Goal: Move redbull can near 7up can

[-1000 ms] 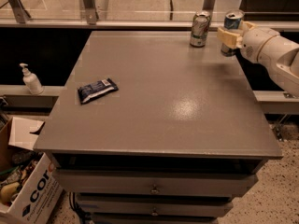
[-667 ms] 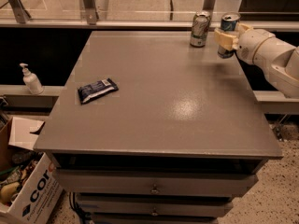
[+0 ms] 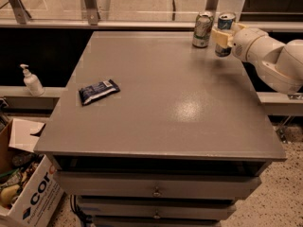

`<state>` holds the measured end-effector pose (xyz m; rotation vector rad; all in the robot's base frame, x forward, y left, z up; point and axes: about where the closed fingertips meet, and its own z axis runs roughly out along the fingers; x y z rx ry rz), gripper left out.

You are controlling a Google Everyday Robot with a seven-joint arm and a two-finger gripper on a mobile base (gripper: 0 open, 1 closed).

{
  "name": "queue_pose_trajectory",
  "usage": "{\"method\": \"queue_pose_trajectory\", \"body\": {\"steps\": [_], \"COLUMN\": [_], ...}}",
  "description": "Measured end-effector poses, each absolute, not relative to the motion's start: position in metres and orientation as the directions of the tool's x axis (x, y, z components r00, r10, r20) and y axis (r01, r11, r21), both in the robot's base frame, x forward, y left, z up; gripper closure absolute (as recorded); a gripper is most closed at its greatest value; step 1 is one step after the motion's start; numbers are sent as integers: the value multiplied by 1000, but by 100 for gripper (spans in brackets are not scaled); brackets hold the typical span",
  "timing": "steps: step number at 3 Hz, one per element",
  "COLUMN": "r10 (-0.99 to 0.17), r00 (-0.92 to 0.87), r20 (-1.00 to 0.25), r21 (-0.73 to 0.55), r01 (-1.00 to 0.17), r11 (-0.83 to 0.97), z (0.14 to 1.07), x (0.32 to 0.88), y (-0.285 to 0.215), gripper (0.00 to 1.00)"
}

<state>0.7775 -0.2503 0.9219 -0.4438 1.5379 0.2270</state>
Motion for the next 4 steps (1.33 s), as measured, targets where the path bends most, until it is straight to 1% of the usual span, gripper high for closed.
{"method": "queue_pose_trajectory", "body": {"steps": [3,4], "r10": [-59,-38], "r00": [24,31], "r20": [-998,-999], "r21": [-64,-47], "r01": [-343,-333], "r11": [937,942], "z": [903,898], "x": [830,852], "y": [-253,-245], "gripper": [100,100]}}
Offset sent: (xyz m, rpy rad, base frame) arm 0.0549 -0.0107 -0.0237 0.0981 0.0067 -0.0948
